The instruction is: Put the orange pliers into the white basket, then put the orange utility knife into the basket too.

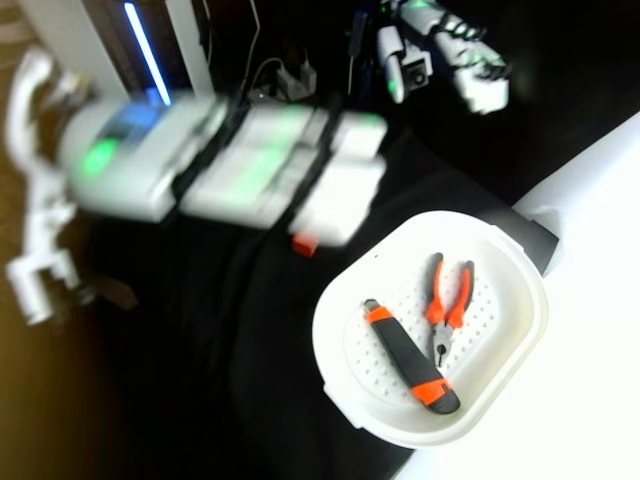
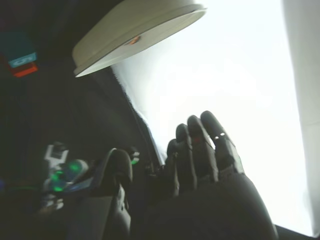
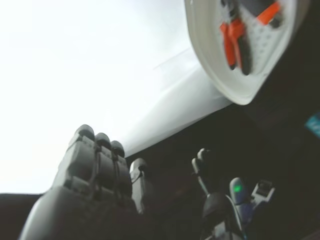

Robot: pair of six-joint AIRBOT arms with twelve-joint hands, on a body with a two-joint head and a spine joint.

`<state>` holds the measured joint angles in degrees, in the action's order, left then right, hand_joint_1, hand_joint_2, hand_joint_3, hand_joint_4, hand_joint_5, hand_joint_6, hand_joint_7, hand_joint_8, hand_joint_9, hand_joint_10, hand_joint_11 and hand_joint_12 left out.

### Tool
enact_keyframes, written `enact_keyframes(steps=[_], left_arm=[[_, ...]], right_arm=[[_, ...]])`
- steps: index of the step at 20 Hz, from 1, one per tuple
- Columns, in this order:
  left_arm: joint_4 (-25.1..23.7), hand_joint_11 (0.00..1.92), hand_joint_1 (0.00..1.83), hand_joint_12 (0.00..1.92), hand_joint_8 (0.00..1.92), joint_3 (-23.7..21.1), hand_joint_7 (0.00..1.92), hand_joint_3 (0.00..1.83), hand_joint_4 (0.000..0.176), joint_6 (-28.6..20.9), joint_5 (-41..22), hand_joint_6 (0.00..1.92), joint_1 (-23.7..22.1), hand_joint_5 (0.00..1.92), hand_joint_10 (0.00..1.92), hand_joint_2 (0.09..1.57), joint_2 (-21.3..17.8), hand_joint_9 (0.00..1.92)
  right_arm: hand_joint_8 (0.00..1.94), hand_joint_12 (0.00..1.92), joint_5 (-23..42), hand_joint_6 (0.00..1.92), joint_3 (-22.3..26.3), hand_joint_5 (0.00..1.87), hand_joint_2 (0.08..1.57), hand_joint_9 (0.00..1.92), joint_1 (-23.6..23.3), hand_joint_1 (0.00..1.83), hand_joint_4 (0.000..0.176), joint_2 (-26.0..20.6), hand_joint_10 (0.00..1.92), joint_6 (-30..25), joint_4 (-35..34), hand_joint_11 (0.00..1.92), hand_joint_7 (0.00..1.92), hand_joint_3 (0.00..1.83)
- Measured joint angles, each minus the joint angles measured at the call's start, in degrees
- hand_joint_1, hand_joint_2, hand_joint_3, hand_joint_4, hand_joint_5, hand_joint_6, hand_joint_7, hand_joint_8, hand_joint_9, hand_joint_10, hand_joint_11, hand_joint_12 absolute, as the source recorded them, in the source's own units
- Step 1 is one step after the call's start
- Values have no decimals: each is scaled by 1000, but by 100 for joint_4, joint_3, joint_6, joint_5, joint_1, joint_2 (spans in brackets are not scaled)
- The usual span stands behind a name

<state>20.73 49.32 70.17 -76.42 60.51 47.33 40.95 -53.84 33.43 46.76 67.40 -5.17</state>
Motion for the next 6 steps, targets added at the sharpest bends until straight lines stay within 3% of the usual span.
enact_keyframes(steps=[1,2,3,4,5,6], left_arm=[[-57,0,6,0,0,-20,0,0,136,11,-22,0,28,0,0,1248,-15,0],[-103,0,0,0,0,-68,0,0,168,31,-85,0,63,0,0,1206,-63,0],[-83,0,0,0,0,-83,0,0,174,28,-160,0,118,0,0,1194,-85,0],[-4,0,0,0,0,-96,0,0,168,37,-225,0,186,0,0,1191,-136,0],[61,0,0,0,0,-94,0,0,166,44,-291,0,219,0,0,1149,-160,0],[170,0,0,0,0,-164,0,0,166,66,-393,0,293,0,0,1120,-225,0]], right_arm=[[0,0,184,0,101,0,1122,0,118,97,147,-96,0,2,-68,1,0,0],[0,0,492,0,280,0,1115,0,339,58,163,-275,0,2,-120,0,0,0],[0,0,682,0,396,0,1081,0,514,42,173,-402,0,2,-122,0,0,0],[0,0,896,0,505,0,1068,0,699,52,175,-520,0,2,-122,0,0,0],[0,0,994,0,564,0,1050,0,787,78,149,-577,0,2,-153,0,0,0],[0,0,1193,0,675,0,1043,0,909,67,142,-680,0,2,-199,0,0,0]])
